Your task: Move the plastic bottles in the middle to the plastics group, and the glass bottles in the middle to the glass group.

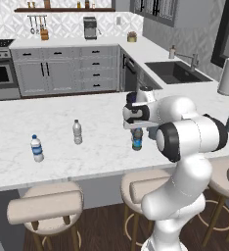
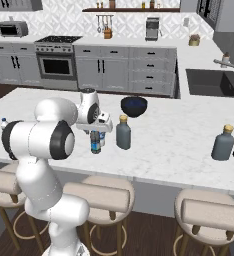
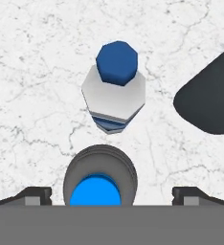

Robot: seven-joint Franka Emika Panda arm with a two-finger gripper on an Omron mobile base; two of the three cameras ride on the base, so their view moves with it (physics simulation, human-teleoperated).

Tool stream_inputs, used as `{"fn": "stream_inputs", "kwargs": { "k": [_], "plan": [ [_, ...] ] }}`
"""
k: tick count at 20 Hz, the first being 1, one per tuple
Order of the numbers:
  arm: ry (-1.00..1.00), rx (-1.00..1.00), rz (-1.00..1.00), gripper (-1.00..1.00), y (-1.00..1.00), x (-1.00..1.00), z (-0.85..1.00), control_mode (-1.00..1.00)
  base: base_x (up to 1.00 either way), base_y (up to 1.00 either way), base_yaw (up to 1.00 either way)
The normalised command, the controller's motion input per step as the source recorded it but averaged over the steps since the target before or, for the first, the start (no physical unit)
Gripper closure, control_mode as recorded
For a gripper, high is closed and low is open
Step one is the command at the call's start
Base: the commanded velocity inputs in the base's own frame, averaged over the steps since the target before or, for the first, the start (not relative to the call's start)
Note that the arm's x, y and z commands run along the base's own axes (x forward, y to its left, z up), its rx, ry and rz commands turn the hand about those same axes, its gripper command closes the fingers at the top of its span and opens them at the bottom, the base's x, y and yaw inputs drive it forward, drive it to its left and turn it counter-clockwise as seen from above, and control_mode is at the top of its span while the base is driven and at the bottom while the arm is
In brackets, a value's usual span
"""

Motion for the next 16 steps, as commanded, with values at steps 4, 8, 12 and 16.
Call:
{"fn": "stream_inputs", "kwargs": {
  "k": [4, 8, 12, 16],
  "plan": [
    [0.0, 0.0, 0.0, -1.0, 0.0, 0.0, 0.0, -1.0, 0.0, 0.0, 0.0],
    [0.0, 0.0, 0.01, -1.0, 0.0, 0.0, -0.02, -1.0, 0.0, 0.0, 0.0],
    [0.0, 0.01, 0.05, -1.0, 0.0, 0.0, -0.08, -1.0, 0.0, 0.0, 0.0],
    [0.0, 0.0, 0.07, -1.0, 0.0, 0.02, -0.04, -1.0, 0.0, 0.0, 0.0]
  ]
}}
